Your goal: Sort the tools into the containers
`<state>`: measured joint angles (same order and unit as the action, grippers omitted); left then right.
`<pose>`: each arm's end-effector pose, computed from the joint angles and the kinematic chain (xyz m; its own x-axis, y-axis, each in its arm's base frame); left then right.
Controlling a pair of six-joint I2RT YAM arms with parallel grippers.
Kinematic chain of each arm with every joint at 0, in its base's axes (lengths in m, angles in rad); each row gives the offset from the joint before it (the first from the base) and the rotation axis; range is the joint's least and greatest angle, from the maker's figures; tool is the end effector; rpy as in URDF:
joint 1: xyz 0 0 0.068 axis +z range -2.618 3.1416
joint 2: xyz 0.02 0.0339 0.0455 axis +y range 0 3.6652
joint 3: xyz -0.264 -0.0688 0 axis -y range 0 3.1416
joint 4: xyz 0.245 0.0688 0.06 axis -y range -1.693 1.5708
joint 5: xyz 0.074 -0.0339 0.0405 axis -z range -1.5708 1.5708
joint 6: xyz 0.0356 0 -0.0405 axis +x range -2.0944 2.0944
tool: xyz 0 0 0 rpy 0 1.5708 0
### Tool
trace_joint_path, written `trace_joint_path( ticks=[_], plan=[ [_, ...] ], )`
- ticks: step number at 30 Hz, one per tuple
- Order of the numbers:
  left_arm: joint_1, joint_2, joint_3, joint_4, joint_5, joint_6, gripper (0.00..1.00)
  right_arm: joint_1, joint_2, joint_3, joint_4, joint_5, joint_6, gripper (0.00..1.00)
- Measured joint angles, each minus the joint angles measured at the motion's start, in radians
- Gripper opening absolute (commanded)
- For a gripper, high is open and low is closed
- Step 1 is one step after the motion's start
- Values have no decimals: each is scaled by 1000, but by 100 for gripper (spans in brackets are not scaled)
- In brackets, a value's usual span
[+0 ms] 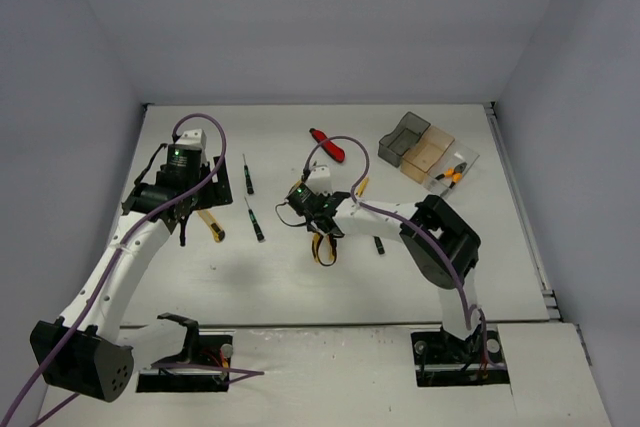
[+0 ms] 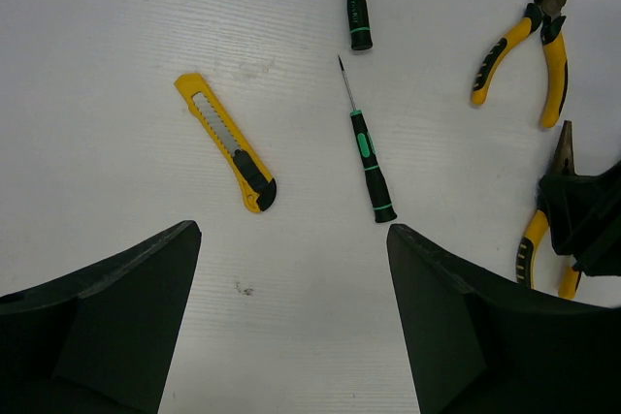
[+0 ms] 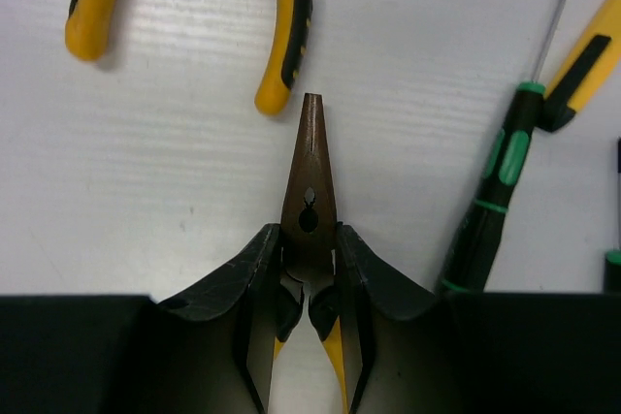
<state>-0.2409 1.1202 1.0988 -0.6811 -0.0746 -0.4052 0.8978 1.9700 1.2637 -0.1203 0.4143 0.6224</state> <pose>0.2287 -0.0534 0.3351 -0.6487 -0.2454 -0.7204 -0.0795 0.9632 -0.2566 0.2731 0.3196 0.1650 -0.6908 -0.0104 -0.7230 -0.1762 0.9722 0.1543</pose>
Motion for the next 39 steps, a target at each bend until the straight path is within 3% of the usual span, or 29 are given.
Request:
trace_joint_path(
  ticks=[9, 17, 28, 35, 39],
  plan=[
    [0, 0, 0, 0, 0, 0, 75, -3, -205, -66, 0, 45, -30, 0],
    [0, 0, 0, 0, 0, 0, 75, -140, -338, -135, 9, 70, -43, 0],
    [0, 0, 0, 0, 0, 0, 75, -555, -542, -177, 21, 74, -123, 0],
    [0, 0, 0, 0, 0, 0, 75, -860, -516, -167, 72, -28, -157, 0],
    [0, 1, 0, 0, -1, 0, 75, -940, -438, -117, 108, -90, -160, 0]
  ],
)
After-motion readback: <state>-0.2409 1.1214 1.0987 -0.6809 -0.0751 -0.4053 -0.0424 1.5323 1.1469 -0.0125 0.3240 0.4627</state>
